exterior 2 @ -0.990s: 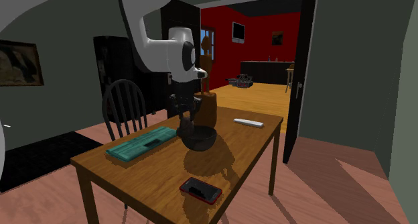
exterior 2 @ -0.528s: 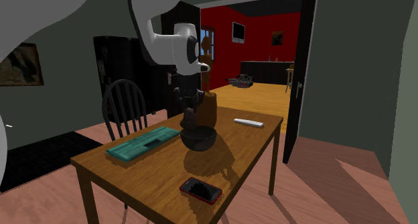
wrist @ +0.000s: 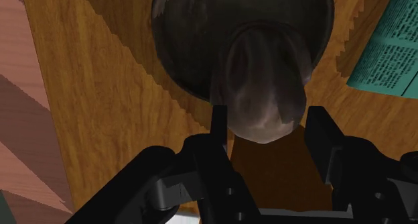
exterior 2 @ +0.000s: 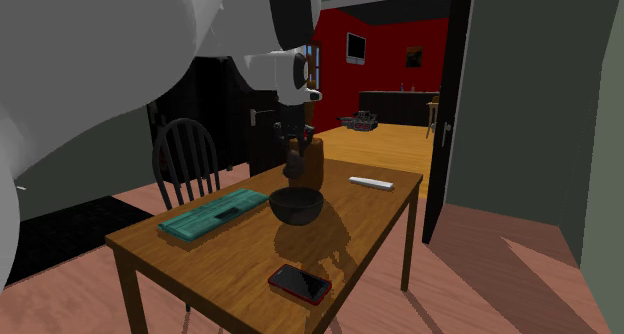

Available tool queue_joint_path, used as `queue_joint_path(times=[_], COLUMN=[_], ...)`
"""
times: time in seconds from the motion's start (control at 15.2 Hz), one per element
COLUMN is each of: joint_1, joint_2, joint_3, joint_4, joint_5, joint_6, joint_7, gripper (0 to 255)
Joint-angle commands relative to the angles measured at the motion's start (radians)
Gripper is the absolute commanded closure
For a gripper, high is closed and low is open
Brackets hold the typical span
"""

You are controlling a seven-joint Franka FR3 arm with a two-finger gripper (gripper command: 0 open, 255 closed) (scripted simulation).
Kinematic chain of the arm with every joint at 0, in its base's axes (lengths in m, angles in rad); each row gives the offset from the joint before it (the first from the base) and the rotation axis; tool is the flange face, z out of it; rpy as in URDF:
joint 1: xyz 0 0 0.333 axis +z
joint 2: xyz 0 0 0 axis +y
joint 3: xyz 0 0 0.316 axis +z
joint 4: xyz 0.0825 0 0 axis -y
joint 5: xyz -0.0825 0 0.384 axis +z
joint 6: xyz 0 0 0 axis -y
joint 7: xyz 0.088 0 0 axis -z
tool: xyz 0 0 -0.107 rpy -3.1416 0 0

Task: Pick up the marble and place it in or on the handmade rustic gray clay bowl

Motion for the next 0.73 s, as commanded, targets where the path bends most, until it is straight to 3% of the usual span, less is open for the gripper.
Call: queue_joint_path(times=[0.0,0.66], joint_1=[-0.002,-0.002], joint_2=[0.03,0.092], joint_3=[0.001,0.004], joint_4=[0.032,0.006], joint_5=[0.001,0.004], joint_6=[-0.001,0.087], joint_7=[0.0,-0.002], gripper=[255,255])
